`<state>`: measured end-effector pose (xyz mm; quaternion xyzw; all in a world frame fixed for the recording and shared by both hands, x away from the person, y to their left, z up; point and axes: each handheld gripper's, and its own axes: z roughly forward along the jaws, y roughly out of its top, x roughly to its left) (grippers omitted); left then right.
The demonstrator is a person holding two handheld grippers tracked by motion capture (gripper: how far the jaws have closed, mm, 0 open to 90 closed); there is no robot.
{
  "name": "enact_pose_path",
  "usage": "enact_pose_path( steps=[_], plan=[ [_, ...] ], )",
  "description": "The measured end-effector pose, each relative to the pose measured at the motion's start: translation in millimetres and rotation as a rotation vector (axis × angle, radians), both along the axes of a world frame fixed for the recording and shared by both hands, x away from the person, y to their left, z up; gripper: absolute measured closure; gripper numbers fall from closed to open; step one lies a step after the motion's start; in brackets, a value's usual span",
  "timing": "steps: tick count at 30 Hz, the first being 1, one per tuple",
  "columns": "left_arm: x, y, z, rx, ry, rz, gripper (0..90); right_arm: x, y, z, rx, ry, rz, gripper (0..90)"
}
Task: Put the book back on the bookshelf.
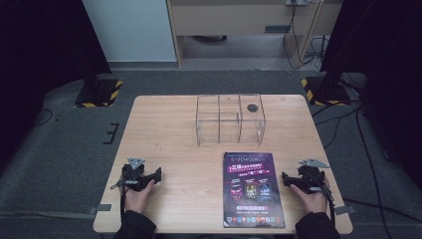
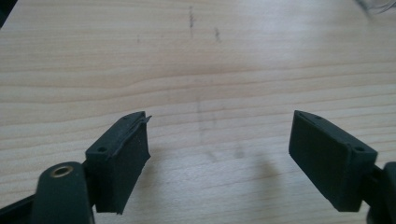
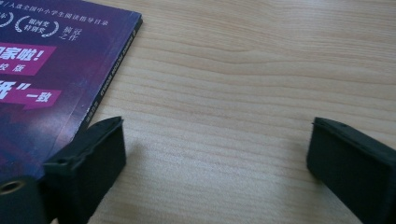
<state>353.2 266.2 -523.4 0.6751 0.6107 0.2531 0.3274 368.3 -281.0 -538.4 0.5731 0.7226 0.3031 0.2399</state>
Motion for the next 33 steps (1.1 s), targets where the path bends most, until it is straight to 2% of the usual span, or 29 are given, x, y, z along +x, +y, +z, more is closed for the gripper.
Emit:
enact_pose_path(
  steps=[1, 4, 11, 17, 22, 25, 33],
  plan=[
    [-1.4, -1.3, 2.1, -0.004, -0.009, -0.002, 20.2, -0.7, -0.3, 1.1, 0.003, 0.003, -0.001, 7.5],
    [-4.7, -5.5, 7.3, -0.018, -0.037, -0.014, 22.6, -3.4, -1.5, 5.6, 0.023, -0.024, 0.002, 8.7],
    [-10.8, -19.4, 15.5, -0.05, -0.07, -0.05, 26.6, -8.8, -3.8, 14.1, 0.046, -0.05, 0.022, 9.4],
    [-13.7, -32.6, 19.5, -0.061, -0.078, -0.085, 28.0, -11.7, -2.4, 17.5, 0.06, -0.062, 0.041, 9.5],
    [-16.5, -49.4, 25.3, -0.081, -0.098, -0.128, 29.1, -13.3, 2.0, 20.6, 0.081, -0.069, 0.079, 9.7],
    [-17.7, -58.7, 27.8, -0.082, -0.108, -0.153, 29.5, -14.1, 4.5, 22.2, 0.087, -0.072, 0.09, 9.8],
    [-16.3, -79.3, 29.5, -0.076, -0.104, -0.198, 29.5, -16.8, 8.2, 27.9, 0.123, -0.089, 0.11, 9.8]
  ],
)
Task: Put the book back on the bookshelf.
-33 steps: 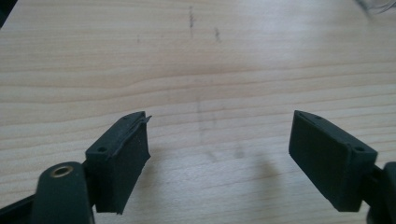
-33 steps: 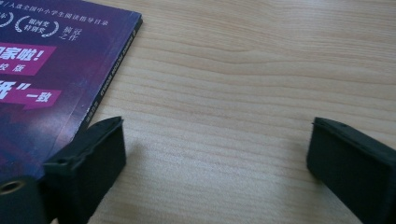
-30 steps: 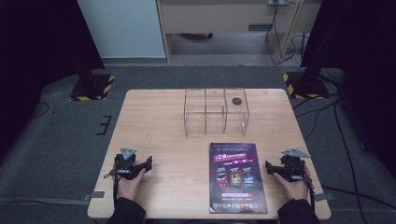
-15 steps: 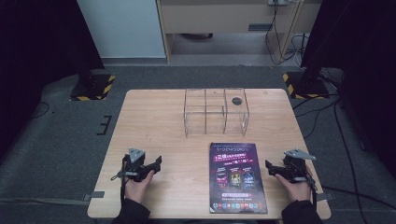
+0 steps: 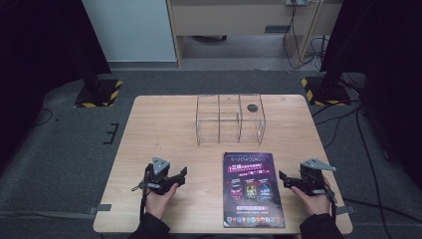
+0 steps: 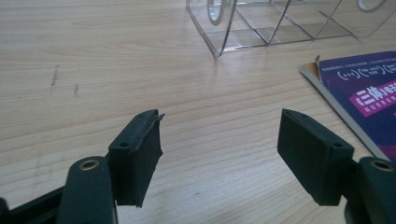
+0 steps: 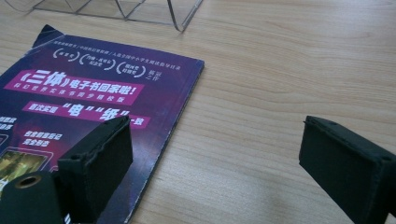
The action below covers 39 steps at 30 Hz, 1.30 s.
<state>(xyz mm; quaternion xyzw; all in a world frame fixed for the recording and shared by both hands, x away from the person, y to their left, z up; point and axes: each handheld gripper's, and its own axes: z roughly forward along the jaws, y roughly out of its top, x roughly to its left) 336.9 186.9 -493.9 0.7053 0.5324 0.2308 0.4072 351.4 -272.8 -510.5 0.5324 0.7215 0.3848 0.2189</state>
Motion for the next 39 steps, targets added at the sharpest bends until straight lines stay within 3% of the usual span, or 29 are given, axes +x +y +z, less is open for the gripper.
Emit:
enact_pose_path(
  steps=[26, 39],
  plan=[
    [11.9, -62.4, 1.8, -0.011, -0.006, -0.078, 29.0, -1.9, 14.4, 0.9, 0.028, 0.0, 0.044, 10.6],
    [14.8, -90.2, -7.1, -0.029, 0.025, -0.109, 30.6, -2.8, 21.2, -2.5, 0.021, 0.006, 0.078, 13.1]
  ],
)
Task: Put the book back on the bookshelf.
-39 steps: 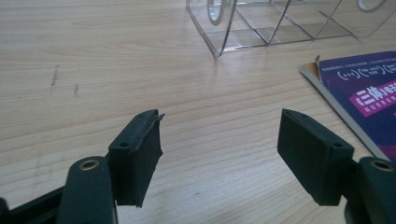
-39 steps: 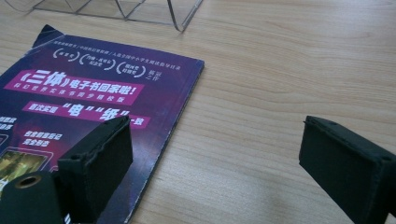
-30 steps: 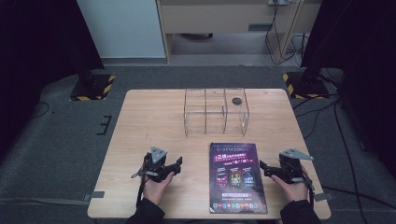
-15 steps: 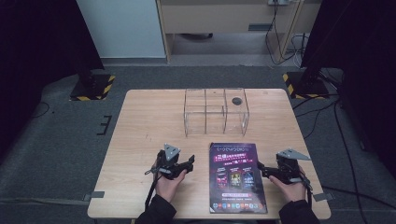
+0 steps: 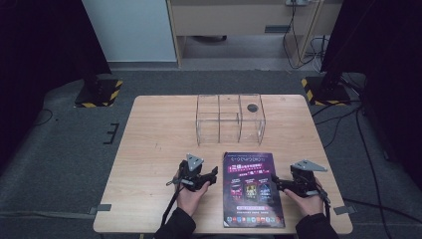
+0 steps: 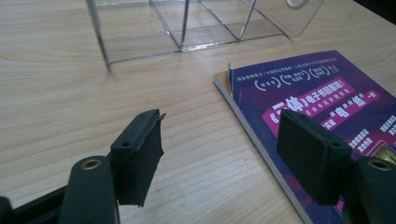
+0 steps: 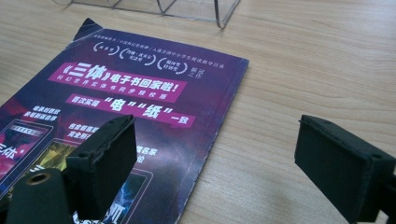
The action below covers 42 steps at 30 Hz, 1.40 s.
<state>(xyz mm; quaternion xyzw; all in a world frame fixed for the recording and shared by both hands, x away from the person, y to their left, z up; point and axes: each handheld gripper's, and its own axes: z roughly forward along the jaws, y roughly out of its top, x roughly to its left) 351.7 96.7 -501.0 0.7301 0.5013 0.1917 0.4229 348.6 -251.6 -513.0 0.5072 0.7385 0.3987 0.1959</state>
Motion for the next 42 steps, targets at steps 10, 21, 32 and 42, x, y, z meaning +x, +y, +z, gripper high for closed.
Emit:
enact_pose_path(
  steps=[10, 21, 32, 42],
  plan=[
    [2.1, -22.0, -12.3, 0.009, 0.034, -0.027, 31.8, -1.0, 4.2, -4.0, -0.01, 0.008, 0.024, 16.3],
    [4.7, -36.2, -24.0, 0.003, 0.067, -0.043, 33.9, -1.3, 9.8, -9.5, -0.01, 0.023, 0.048, 19.3],
    [7.3, -49.0, -29.5, 0.01, 0.093, -0.058, 35.6, -0.7, 16.2, -14.5, -0.016, 0.039, 0.067, 22.3],
    [7.9, -56.9, -32.3, 0.008, 0.098, -0.062, 36.2, -0.5, 22.2, -17.6, -0.025, 0.064, 0.085, 23.4]
  ],
)
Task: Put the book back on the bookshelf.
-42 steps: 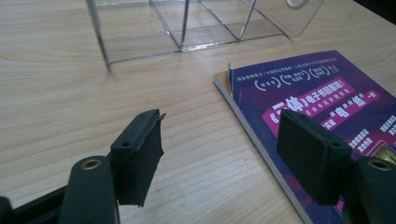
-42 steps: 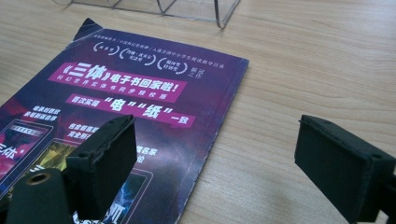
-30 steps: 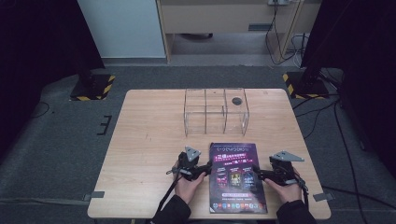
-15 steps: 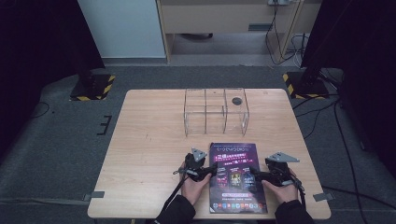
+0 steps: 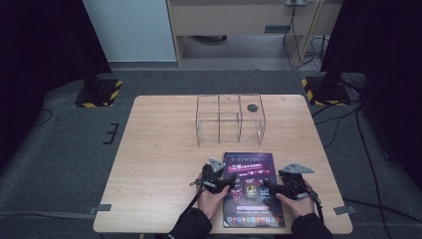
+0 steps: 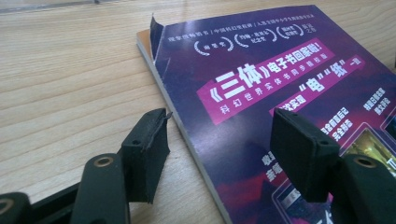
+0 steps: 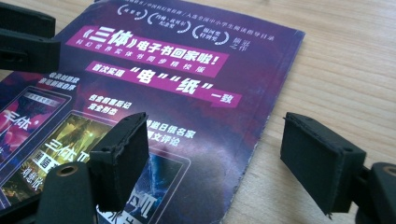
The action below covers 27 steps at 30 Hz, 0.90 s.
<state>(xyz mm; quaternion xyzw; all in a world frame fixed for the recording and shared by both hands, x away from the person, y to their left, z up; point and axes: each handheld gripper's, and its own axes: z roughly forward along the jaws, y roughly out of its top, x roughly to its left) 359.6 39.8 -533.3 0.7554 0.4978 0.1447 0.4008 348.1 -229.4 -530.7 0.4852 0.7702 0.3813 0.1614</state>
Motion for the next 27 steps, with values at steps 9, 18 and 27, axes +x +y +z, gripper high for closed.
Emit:
enact_pose_path(
  steps=[9, 18, 27],
  plan=[
    [-0.5, -6.8, -1.5, -0.003, -0.02, 0.005, 35.9, 0.6, 2.8, -2.6, -0.009, 0.012, 0.015, 24.4],
    [0.7, -8.2, -1.9, -0.012, -0.02, 0.025, 36.0, 0.5, 4.5, -3.6, 0.003, 0.005, 0.02, 27.0],
    [0.4, -8.4, -1.8, -0.029, -0.008, 0.051, 37.9, -1.3, 6.8, -4.8, 0.0, -0.01, 0.005, 27.1]
  ],
)
